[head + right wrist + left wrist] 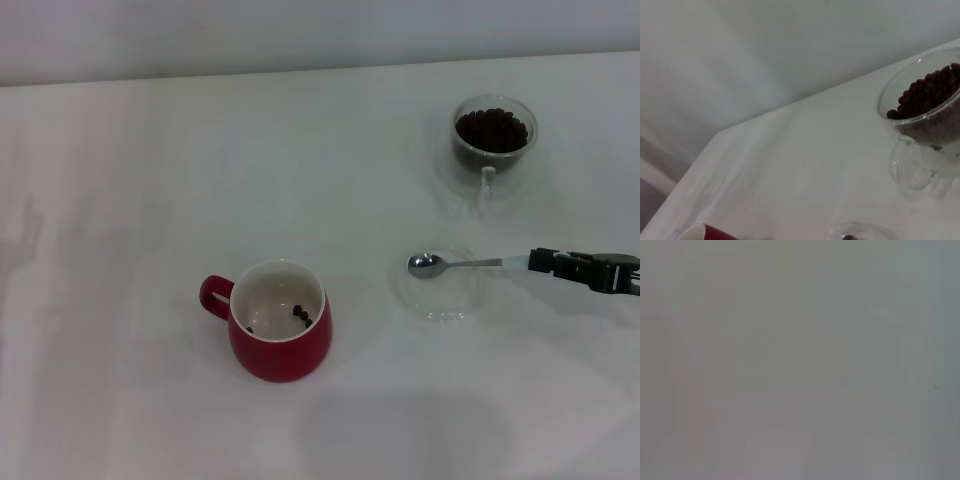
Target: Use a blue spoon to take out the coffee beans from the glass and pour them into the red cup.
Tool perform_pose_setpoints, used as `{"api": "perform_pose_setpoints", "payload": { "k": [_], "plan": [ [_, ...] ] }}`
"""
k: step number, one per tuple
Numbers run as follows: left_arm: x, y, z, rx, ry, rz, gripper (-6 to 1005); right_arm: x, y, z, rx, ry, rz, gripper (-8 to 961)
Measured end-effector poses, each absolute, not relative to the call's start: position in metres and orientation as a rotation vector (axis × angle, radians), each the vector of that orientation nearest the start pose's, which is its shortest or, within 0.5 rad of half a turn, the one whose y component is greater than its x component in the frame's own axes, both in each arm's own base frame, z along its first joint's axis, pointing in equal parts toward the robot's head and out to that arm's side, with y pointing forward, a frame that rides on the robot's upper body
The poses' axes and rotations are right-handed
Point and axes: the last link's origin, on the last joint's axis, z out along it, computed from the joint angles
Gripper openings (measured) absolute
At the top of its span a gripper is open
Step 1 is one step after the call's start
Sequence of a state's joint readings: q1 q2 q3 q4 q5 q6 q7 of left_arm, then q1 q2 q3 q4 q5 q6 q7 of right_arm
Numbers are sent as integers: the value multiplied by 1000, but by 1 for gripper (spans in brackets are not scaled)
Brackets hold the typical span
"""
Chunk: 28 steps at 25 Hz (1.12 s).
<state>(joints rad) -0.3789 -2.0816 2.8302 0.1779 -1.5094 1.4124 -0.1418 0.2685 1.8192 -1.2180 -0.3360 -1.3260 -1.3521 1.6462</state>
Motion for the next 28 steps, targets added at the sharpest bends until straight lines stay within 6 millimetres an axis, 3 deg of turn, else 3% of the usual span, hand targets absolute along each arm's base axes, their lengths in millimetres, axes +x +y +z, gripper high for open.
{"api": "perform_pose_setpoints", "payload": {
  "k": [5,21,28],
  "plan": [
    [-334,295,1,-1406,-530,-817,774,382,261,39,-2218,1492,750,166],
    [-334,295,0,-1406,-531,-822,774,384,260,42,-2203,1488,753,327],
    [-333,295,0,-1405,-531,-824,774,383,267,58,-2136,1328,847,369]
  ]
}}
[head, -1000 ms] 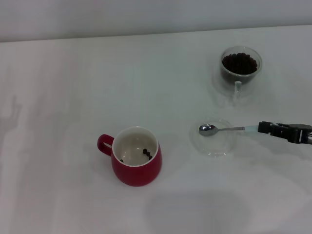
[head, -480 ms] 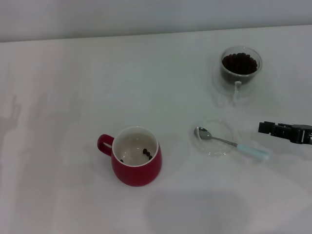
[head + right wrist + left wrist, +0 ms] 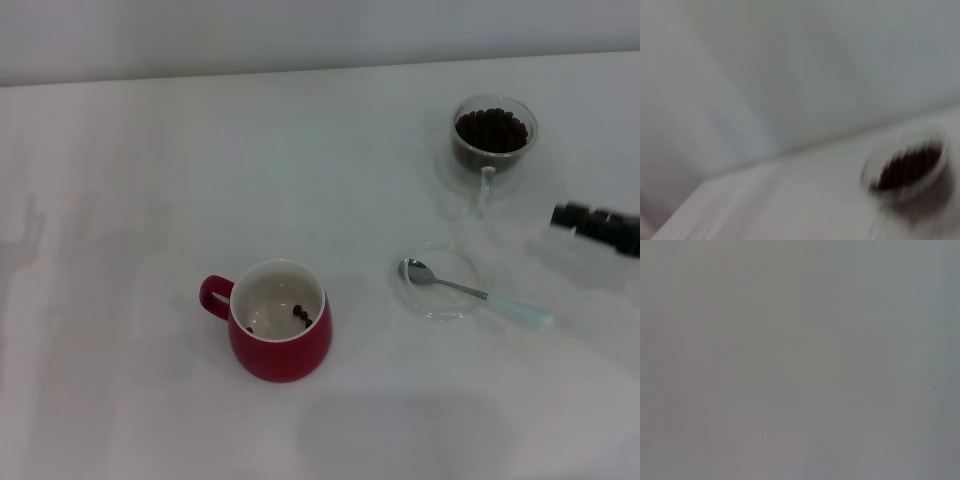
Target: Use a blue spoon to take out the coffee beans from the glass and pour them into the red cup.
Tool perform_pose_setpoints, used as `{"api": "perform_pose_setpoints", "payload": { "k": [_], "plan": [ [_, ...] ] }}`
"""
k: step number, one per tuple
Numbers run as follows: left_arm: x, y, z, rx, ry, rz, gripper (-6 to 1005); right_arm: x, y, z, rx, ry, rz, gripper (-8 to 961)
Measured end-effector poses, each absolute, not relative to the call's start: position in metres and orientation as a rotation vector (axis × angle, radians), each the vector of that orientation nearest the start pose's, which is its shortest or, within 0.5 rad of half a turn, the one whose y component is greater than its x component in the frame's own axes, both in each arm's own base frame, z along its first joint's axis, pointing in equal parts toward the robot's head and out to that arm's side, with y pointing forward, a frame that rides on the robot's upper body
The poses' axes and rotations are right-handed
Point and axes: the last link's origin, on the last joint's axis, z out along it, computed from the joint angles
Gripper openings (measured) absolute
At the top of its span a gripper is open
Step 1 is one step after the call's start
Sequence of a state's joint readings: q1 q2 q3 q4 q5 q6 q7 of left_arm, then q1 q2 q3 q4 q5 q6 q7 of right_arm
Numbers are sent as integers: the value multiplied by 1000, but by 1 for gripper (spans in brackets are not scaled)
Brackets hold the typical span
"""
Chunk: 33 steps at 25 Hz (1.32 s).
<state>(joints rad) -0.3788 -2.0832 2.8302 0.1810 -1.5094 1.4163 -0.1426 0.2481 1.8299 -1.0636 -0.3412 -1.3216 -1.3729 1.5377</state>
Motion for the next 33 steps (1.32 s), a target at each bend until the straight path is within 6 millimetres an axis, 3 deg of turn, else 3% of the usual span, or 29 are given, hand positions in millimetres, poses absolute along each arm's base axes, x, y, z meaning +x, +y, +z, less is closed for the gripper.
{"api": "perform_pose_setpoints", "payload": {
  "k": [7,10,14,18,23,33],
  "plan": [
    [-333,295,0,-1404,-530,-828,774,379,282,72,-1896,888,923,405],
    [-332,296,0,-1406,-530,-827,774,381,286,77,-1715,670,863,459],
    [-332,297,-1,-1409,-531,-826,774,384,299,74,-1530,508,718,559],
    [-331,297,-2,-1407,-537,-830,774,388,307,73,-1461,482,627,739],
    [-332,295,-2,-1406,-542,-827,774,387,311,72,-1458,481,615,876],
    [-331,293,-6,-1381,-574,-843,774,388,311,71,-1433,502,621,876]
  ]
}}
